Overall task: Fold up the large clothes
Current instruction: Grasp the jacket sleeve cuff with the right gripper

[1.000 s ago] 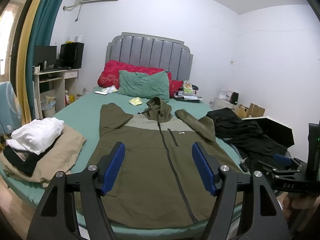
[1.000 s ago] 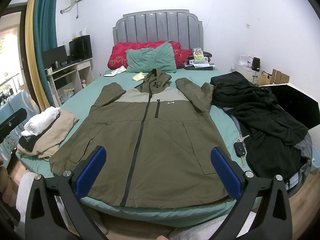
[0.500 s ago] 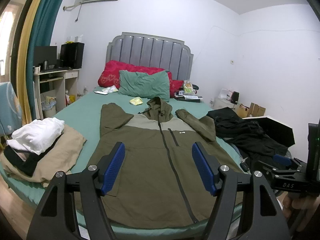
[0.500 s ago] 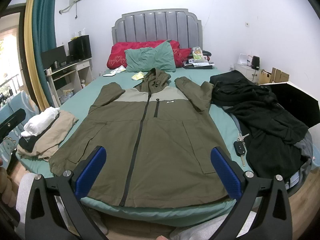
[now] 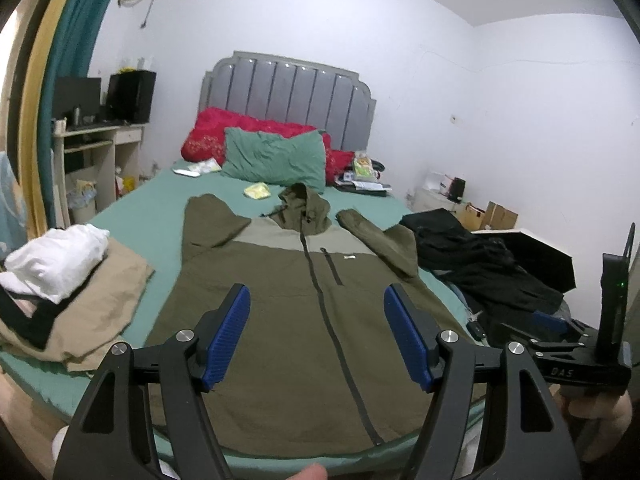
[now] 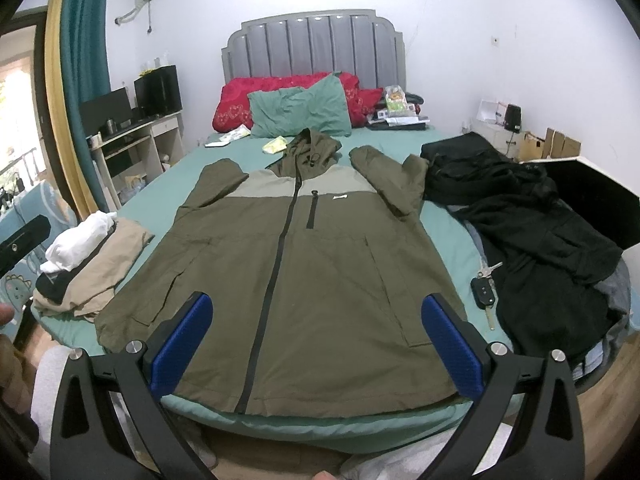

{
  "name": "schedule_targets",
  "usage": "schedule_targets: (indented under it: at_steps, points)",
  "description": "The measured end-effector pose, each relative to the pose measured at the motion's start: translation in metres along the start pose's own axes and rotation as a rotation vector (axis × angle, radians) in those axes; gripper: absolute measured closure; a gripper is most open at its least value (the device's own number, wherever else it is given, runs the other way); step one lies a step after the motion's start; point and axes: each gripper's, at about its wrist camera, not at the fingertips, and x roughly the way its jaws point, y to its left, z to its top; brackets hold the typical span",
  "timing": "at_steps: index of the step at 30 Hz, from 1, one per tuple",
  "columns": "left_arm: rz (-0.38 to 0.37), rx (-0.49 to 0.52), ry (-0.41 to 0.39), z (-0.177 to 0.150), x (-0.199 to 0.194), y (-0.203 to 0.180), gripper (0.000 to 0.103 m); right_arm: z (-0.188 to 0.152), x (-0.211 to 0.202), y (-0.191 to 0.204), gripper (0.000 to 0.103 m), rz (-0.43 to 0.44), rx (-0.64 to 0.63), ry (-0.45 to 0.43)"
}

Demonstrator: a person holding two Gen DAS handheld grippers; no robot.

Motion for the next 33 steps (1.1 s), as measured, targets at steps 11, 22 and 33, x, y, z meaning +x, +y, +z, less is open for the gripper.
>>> schedule_targets:
  at_steps: [11, 22, 33]
  points:
    - [-0.002, 0.04, 0.133, 0.021, 0.112, 0.032, 0.03, 0.026, 0.086, -0.047, 0.019, -0.009, 0.004, 0.105]
    - [0.092, 0.006, 0.244, 0.046, 0.307, 0.117, 0.03, 0.109, 0.268, -0.085, 0.052, -0.053, -0.12, 0.215]
    - [0.313, -0.102, 0.324, 0.036, 0.367, 0.225, 0.03, 0.169, 0.488, -0.08, 0.052, -0.317, -0.255, 0.317]
